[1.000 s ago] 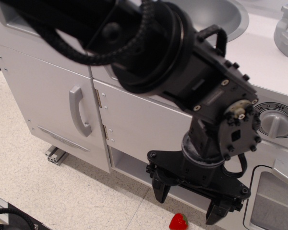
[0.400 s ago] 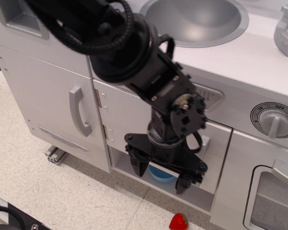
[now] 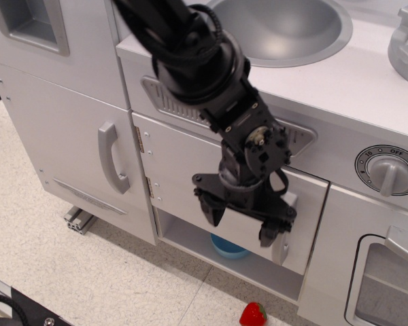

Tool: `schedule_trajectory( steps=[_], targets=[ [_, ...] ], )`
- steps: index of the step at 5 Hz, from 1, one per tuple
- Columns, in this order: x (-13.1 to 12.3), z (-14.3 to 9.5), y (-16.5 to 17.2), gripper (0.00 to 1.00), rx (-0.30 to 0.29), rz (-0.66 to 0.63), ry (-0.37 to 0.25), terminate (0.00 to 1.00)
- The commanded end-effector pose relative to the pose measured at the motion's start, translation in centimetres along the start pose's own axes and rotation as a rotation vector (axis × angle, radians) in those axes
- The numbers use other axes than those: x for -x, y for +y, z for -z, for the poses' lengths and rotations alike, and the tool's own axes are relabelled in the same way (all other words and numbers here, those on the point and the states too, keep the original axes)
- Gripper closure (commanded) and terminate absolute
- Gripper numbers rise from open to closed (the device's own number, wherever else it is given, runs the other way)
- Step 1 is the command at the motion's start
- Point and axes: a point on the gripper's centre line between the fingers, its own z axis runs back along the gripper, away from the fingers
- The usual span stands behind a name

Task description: Open cabinet

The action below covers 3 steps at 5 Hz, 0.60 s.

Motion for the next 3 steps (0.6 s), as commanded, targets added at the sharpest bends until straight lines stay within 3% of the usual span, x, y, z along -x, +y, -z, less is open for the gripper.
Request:
schedule_trajectory(
  steps=[1, 3],
  targets=[
    [-3.1, 0.6, -2.2, 0.00, 0.018, -0.005, -0.088, 0.00],
    [-3.0, 1.3, -3.2, 0.00, 0.005, 0.005, -0.096, 0.00]
  ],
)
